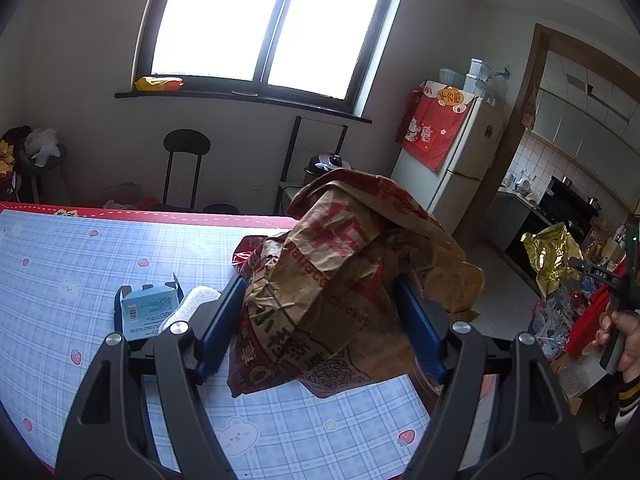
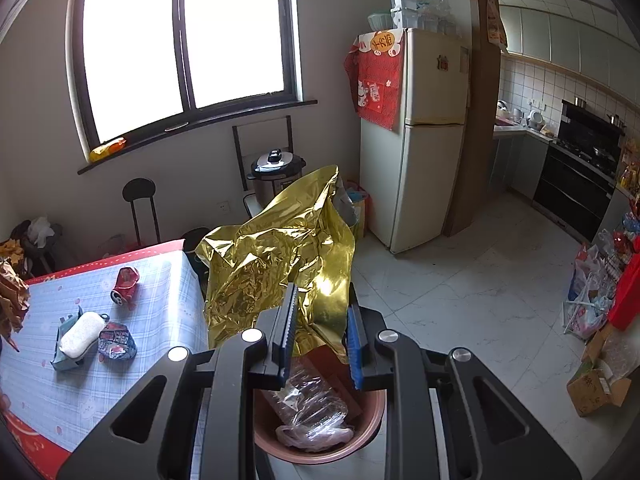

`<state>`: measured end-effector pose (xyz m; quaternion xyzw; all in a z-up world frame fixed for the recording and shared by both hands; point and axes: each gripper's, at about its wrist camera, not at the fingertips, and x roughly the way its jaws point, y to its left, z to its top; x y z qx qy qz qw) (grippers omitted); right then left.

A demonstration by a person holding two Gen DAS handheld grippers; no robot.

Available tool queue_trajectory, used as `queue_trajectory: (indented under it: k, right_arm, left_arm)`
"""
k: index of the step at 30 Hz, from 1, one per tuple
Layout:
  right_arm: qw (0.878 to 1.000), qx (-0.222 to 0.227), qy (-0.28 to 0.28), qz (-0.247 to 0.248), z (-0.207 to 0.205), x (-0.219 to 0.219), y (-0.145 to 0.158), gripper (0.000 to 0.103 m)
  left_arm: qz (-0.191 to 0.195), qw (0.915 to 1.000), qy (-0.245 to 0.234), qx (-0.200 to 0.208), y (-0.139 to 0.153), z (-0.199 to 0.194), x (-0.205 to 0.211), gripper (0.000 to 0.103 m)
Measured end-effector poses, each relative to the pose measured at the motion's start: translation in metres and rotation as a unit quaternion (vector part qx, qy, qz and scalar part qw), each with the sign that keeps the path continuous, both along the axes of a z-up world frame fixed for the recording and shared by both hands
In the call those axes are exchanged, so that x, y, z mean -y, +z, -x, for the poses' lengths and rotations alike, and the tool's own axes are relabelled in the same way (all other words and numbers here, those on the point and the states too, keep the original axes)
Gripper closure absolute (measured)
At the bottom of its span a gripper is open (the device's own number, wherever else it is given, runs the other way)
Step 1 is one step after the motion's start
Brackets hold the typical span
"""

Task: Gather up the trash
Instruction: 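Carry the gold foil over the brown bin and open the right tool to drop it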

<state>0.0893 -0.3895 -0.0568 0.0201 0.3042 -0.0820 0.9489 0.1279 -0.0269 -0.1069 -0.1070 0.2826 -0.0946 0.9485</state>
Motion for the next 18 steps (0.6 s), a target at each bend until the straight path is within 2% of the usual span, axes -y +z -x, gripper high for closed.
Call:
queue_trajectory:
  k: [5, 11, 13, 14, 16, 18]
  right_arm:
    - [1.000, -0.005, 0.004, 0.004, -0.009, 0.009, 0.000, 0.081]
    - [1.000, -0.011, 0.008, -0.015, -0.020, 0.020, -0.004, 0.078]
    - [1.000, -0.008, 0.009, -0.023, -0.024, 0.022, -0.003, 0.070]
    - [1.000, -0.005, 0.008, -0.026, -0.024, 0.023, -0.002, 0.060]
    - [0.999, 0.007, 0.004, -0.032, -0.022, 0.024, 0.001, 0.047]
    - [0.999, 0.018, 0.004, -0.036, -0.019, 0.024, 0.006, 0.038]
  left_arm:
    - [-0.004, 1.0000, -0.002, -0.001, -0.002, 0.000, 0.013, 0.028]
    - [-0.012, 0.9999, -0.008, -0.001, 0.001, -0.003, 0.030, 0.028]
    - [-0.015, 0.9998, -0.011, -0.002, 0.003, -0.002, 0.036, 0.028]
    - [-0.016, 0.9998, -0.013, -0.002, 0.003, -0.001, 0.039, 0.028]
    - [-0.019, 0.9997, -0.017, -0.003, 0.005, -0.001, 0.042, 0.028]
    - [-0.022, 0.9995, -0.022, -0.002, 0.006, -0.001, 0.046, 0.028]
